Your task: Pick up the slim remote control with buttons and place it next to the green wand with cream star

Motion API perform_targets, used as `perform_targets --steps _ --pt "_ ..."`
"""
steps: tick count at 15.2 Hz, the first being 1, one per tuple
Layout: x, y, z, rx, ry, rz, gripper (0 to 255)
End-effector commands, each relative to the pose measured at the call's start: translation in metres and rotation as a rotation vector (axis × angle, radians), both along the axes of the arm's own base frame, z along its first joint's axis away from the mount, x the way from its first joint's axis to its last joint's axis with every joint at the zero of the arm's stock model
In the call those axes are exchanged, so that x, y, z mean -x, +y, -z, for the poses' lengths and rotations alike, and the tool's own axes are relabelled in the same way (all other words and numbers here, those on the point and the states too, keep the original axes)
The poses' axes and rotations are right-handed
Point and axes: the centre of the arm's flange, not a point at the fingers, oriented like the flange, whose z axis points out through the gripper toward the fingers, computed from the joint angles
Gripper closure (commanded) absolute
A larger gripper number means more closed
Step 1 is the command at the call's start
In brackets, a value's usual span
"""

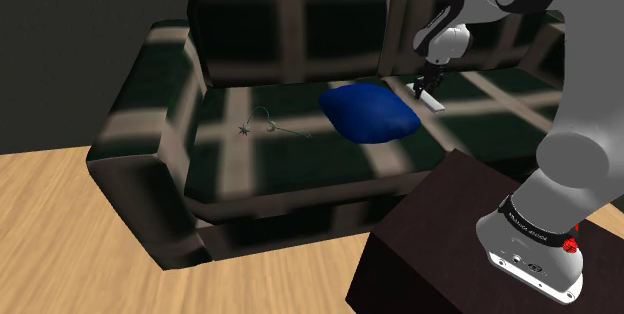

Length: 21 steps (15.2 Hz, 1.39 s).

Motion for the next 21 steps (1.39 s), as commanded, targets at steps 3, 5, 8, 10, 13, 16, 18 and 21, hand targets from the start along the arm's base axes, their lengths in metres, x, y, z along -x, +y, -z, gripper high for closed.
perform_targets --steps 3,5,8,10,13,16,18,21 --pt "0.0 0.0 -0.021 0.0 0.0 0.0 255" --pt "0.0 0.0 -0.032 0.0 0.0 0.0 255" --pt "0.0 0.0 -0.048 0.0 0.0 0.0 255" --pt "0.0 0.0 -0.058 0.0 0.0 0.0 255" --pt "0.0 0.0 -0.074 0.0 0.0 0.0 255" --pt "-0.005 0.026 -0.078 0.0 0.0 0.0 255" --pt "-0.01 0.052 -0.078 0.0 0.0 0.0 255" --pt "-0.018 0.091 -0.078 0.0 0.0 0.0 255"
